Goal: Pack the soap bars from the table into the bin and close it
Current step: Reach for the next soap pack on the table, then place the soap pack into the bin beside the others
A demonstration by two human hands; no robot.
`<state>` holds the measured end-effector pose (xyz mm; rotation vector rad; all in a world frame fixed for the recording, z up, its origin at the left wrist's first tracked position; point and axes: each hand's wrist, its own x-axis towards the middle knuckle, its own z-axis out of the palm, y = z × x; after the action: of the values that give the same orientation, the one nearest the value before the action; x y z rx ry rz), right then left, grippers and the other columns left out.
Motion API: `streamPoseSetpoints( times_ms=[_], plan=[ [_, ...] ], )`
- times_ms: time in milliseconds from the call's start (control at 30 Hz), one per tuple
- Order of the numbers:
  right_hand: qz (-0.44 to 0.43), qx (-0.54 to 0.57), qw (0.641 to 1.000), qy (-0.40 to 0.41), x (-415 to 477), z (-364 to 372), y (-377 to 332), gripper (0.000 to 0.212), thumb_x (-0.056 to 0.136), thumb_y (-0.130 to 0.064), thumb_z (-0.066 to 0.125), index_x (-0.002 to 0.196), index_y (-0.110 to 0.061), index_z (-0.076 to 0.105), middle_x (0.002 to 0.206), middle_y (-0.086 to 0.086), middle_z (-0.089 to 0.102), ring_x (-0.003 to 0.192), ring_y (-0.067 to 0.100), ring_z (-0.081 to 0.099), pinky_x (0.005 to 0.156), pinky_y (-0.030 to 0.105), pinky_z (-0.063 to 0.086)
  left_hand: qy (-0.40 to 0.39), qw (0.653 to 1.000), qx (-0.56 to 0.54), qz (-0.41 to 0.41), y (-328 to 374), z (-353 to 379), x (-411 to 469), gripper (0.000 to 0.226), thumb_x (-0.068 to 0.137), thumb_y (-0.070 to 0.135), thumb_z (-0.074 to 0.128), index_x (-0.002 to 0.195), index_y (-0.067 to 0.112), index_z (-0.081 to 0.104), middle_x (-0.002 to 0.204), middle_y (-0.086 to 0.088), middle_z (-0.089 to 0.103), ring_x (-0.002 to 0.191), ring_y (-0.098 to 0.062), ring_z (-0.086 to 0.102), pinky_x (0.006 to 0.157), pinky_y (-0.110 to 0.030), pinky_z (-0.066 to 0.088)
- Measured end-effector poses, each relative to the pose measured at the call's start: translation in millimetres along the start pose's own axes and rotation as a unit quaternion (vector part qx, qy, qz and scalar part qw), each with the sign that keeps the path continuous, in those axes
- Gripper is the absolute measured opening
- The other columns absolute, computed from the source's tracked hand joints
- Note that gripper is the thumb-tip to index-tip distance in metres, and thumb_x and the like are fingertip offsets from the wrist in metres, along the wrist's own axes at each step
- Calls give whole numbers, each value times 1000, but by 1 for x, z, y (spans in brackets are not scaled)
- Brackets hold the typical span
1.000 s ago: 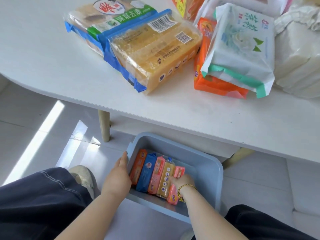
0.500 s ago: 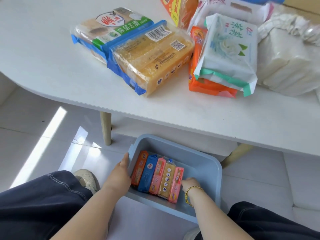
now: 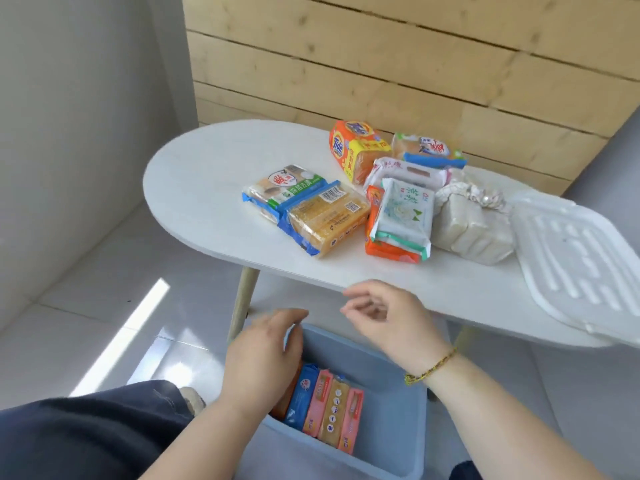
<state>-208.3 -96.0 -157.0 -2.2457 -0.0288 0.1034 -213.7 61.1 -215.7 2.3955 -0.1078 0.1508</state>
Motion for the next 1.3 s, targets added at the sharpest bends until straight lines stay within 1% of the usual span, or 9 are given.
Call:
streamPoseSetpoints(
  times_ms=[100,167,267,367,533,700,1000,1100,1300],
  plan=[
    [-157,-147,970,113,17,-30,-38,25,80,0,57,100,-9,68,74,-9,64,72,15,58,73,20,48,131,979,1,154,11,-38,2,29,79,16,46,97,9,68,97,-9,71,92,-18,61,70,-28,52],
    [-192,-275,940,63,39,-40,-55,39,83,-5,54,121,-12,56,111,5,64,104,20,55,90,32,44,147,974,65,157,7,-50,11,37,74,8,60,111,5,61,114,-18,65,104,-33,62,86,-40,49],
    [-181,-445,875,-59,74,-43,-64,67,84,-5,51,143,-19,23,151,4,26,139,21,22,114,34,19,73,986,121,88,-4,-57,25,70,79,10,62,140,13,27,150,-14,25,139,-31,23,114,-39,15],
    [-168,-544,815,-106,98,-34,-66,81,83,4,48,147,-23,5,158,3,6,145,23,3,118,37,4,2,985,172,33,-18,-53,36,78,86,23,48,143,24,-5,156,-3,-8,143,-20,-9,116,-34,-5],
    [-126,-593,778,-164,120,-22,-63,92,81,7,50,146,-26,-5,158,0,-3,145,23,-3,118,37,0,-34,977,211,12,-23,-38,40,83,83,20,45,142,28,-12,155,-1,-14,141,-23,-19,115,-40,-7],
    [-137,-616,755,-175,132,-17,-68,89,82,-5,57,146,-24,-1,158,1,4,145,23,1,118,38,2,-51,976,211,7,-27,-39,42,86,81,17,45,141,30,-15,155,0,-17,141,-22,-21,115,-41,-7],
    [-248,-575,772,-107,127,-19,-65,63,80,-13,56,137,-16,29,141,5,39,132,22,32,114,31,13,-48,979,196,8,-28,-39,42,86,81,14,45,141,32,-16,154,2,-18,140,-20,-22,116,-41,-6],
    [-262,-507,817,-83,117,-20,-58,63,81,-12,56,138,-15,29,144,6,36,134,22,30,110,27,13,-33,983,181,7,-26,-40,43,84,81,10,42,142,32,-12,155,2,-15,141,-20,-20,115,-39,-7],
    [-240,-227,944,-5,69,-39,-60,76,67,-12,77,132,-8,38,128,11,51,116,22,49,87,18,33,11,987,157,31,-17,-34,28,79,80,3,43,144,20,0,156,-3,-3,142,-18,-12,114,-36,-12]
  ],
)
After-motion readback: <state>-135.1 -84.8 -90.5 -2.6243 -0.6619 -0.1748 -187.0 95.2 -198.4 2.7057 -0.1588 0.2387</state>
